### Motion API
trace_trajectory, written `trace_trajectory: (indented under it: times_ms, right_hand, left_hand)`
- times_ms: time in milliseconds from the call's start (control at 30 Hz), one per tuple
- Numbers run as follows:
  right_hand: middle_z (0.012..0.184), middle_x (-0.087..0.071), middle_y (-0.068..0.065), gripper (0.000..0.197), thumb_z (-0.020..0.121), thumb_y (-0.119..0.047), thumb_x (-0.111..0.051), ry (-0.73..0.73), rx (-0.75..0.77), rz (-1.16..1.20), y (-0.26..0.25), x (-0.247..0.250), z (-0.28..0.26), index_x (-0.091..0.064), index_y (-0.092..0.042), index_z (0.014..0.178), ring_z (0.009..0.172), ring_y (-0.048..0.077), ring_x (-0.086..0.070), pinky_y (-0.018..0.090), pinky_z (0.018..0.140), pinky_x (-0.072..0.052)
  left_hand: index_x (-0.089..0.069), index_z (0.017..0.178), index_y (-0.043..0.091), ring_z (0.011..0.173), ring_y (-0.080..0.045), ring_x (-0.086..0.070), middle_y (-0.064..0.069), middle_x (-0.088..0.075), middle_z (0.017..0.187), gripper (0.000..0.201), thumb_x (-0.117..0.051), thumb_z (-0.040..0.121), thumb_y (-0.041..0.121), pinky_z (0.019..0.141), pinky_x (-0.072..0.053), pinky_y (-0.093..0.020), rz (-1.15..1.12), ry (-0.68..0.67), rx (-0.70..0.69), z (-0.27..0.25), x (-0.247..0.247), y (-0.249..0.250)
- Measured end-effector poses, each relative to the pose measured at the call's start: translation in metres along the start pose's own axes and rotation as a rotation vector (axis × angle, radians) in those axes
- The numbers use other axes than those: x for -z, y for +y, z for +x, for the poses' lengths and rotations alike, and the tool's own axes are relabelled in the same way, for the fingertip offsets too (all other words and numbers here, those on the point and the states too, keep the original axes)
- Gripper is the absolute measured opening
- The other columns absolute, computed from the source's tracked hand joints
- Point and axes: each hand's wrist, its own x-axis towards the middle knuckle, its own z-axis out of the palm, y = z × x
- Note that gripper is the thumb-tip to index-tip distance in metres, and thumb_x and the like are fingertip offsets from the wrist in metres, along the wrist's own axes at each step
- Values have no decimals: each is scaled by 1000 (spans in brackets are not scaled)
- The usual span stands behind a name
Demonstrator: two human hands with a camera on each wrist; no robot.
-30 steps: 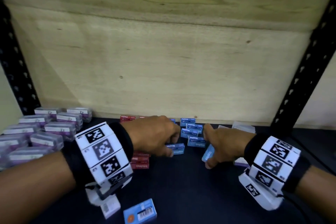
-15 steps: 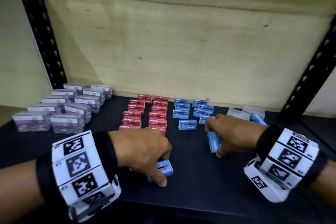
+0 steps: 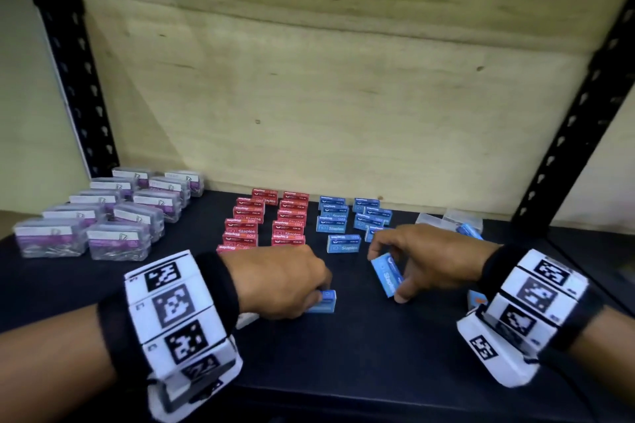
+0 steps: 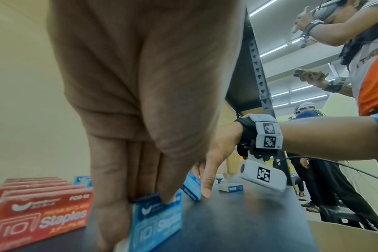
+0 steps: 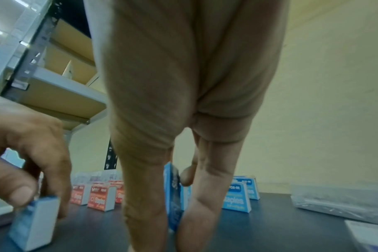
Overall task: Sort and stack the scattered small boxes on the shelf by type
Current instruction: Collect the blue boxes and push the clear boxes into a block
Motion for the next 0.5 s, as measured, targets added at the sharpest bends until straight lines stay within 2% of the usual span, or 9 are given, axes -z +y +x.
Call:
trace_trajectory:
  times_ms: [100, 200, 267, 333, 400, 433, 500]
  right_hand:
    - [87, -58, -11, 58, 70, -19, -85, -37, 10, 11, 7, 2, 1, -58, -41, 117, 67, -4, -54, 23, 74, -49]
    - [76, -51, -11, 59, 77, -14, -79, -78, 28, -32, 15, 8, 2, -58, -45, 123, 63, 0, -47, 17, 65, -42]
    - [75, -46, -10, 61, 81, -13, -75, -96, 37, -79, 19, 12, 3, -54, -45, 129, 64, 2, -44, 14, 62, -38]
    - [87, -53, -10, 67, 84, -12, -71, -118, 33, -108, 22, 15, 5, -48, -47, 137, 74, 4, -49, 17, 71, -43]
    - [113, -60, -6, 73, 88, -12, -65, -133, 16, -146, 24, 17, 8, -38, -51, 143, 92, 12, -57, 26, 88, -49]
    - [121, -59, -5, 74, 89, -11, -61, -135, 13, -162, 25, 17, 11, -35, -52, 145, 98, 14, -58, 28, 91, -49]
    - [121, -55, -7, 72, 91, -11, -54, -125, 21, -191, 24, 17, 15, -31, -52, 147, 98, 12, -53, 23, 87, -43]
  left_hand:
    - [-64, 114, 18, 94, -27, -62, -6, -66, 105, 25, -46, 100, 28, 83, -52, -39, -71, -29, 9, 18, 7, 1]
    - [-64, 117, 19, 97, -24, -62, -4, -66, 109, 26, -47, 100, 29, 87, -52, -38, -104, -55, 33, 37, 14, 0]
    - [-63, 119, 19, 99, -23, -61, -3, -66, 112, 27, -48, 100, 31, 90, -51, -38, -109, -56, 43, 48, 19, -1]
    - [-63, 119, 17, 99, -23, -61, -3, -65, 114, 27, -48, 100, 28, 88, -50, -36, -106, -59, 59, 58, 23, -1]
    - [-62, 121, 15, 97, -22, -59, -4, -64, 115, 26, -48, 100, 24, 81, -47, -30, -98, -62, 76, 66, 28, 1]
    - [-62, 122, 14, 97, -22, -59, -4, -63, 116, 26, -48, 100, 22, 78, -44, -29, -99, -62, 84, 69, 30, 1]
    - [-61, 123, 14, 99, -23, -59, -6, -62, 118, 27, -48, 101, 20, 76, -43, -29, -113, -51, 100, 74, 32, 2]
